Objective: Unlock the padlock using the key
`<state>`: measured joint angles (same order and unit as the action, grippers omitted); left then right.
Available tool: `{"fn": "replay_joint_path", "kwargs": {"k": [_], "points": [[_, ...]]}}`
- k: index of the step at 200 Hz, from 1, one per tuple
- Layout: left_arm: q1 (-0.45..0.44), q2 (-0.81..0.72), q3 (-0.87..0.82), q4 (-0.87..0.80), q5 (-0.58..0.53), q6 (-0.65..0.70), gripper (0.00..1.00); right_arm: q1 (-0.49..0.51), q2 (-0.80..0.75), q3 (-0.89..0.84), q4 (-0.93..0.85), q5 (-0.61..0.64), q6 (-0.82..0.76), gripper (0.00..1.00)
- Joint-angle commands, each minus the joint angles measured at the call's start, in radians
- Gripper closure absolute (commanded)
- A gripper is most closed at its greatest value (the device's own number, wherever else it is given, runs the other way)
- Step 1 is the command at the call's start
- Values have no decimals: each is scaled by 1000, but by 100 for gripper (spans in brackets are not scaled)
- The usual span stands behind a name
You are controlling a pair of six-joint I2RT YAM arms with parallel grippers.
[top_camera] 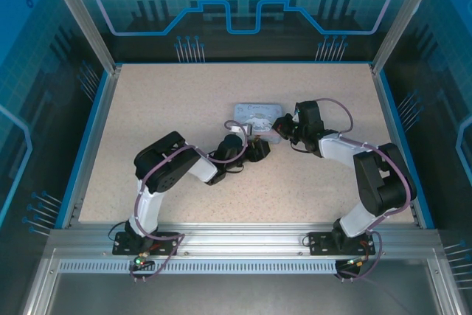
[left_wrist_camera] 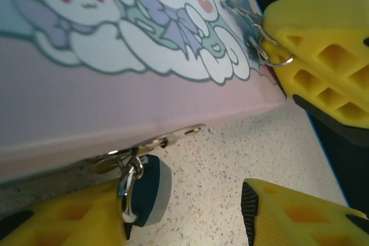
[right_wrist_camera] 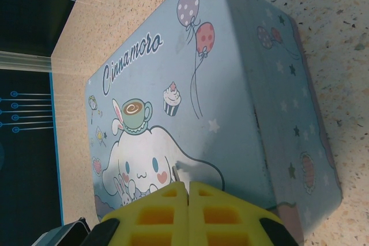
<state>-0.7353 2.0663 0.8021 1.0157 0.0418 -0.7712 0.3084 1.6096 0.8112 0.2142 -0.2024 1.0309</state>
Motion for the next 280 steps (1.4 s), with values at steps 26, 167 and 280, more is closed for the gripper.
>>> {"fn": "replay_joint_path", "kwargs": {"k": [26, 167, 280], "points": [[4, 30, -5, 59, -18, -84, 51, 6, 25, -12, -16, -2, 14, 100], [5, 11, 54, -179, -75, -77, 69, 6, 19, -13, -19, -1, 17, 100], [76, -141, 30, -321, 123, -184, 100, -29, -87, 50, -91, -104, -47, 100]]}}
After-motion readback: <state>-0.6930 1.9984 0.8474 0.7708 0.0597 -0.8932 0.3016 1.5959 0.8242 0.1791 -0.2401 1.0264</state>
